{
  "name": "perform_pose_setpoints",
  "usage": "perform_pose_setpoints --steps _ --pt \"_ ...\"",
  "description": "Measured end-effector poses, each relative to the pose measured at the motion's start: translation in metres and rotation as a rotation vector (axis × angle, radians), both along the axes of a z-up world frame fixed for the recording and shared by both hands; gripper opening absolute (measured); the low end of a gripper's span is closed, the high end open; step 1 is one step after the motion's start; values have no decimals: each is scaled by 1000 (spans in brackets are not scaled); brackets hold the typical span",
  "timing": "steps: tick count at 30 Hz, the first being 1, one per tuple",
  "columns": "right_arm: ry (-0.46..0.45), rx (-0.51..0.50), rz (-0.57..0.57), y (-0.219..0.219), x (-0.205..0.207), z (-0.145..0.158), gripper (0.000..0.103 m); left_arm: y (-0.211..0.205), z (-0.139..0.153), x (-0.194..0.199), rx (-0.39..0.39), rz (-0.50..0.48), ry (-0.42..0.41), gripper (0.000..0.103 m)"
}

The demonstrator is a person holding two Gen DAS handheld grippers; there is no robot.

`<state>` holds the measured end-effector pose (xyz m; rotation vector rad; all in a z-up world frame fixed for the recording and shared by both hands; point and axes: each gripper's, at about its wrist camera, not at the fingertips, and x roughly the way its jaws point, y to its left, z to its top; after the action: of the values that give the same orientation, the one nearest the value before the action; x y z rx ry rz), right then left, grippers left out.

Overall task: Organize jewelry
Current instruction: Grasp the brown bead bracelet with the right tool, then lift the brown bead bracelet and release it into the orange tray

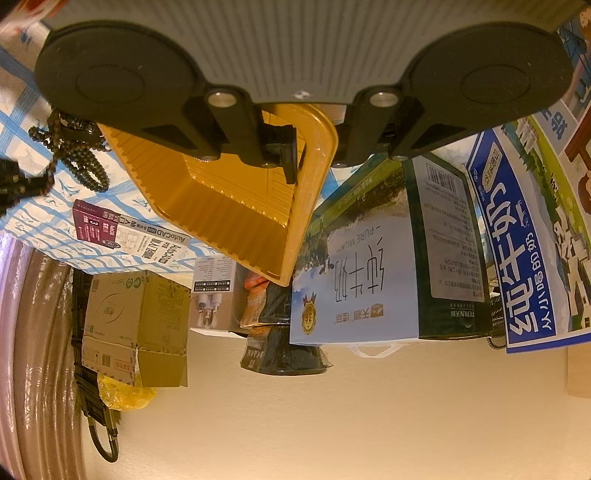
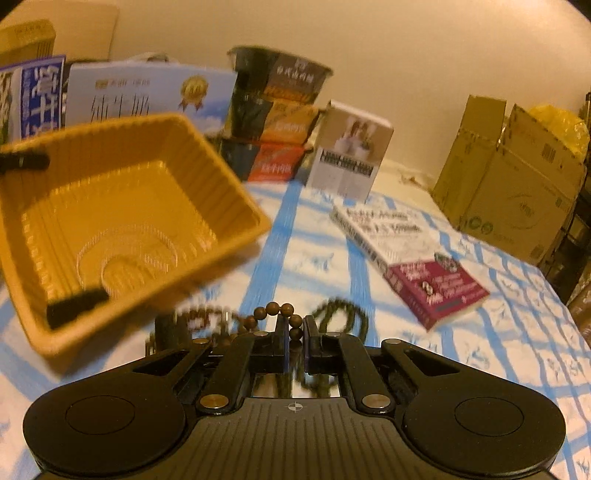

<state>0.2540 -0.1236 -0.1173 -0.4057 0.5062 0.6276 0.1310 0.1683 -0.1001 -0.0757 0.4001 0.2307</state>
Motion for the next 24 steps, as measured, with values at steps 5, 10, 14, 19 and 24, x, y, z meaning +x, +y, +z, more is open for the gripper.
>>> perform_pose_setpoints --steps 5,10,14,19,24 --pt "-21 76 7 9 7 24 7 0 0 0 0 0 -1 6" --pt "-30 129 29 17 7 41 7 0 0 0 0 -1 -1 6" --pt "-25 185 57 17 -1 54 7 0 -1 -1 -4 1 -3 6" --pt "-35 236 99 18 -11 70 7 0 -1 -1 -7 1 -4 6" --pt "-45 298 130 17 -18 90 7 0 -1 -1 -8 0 -6 6"
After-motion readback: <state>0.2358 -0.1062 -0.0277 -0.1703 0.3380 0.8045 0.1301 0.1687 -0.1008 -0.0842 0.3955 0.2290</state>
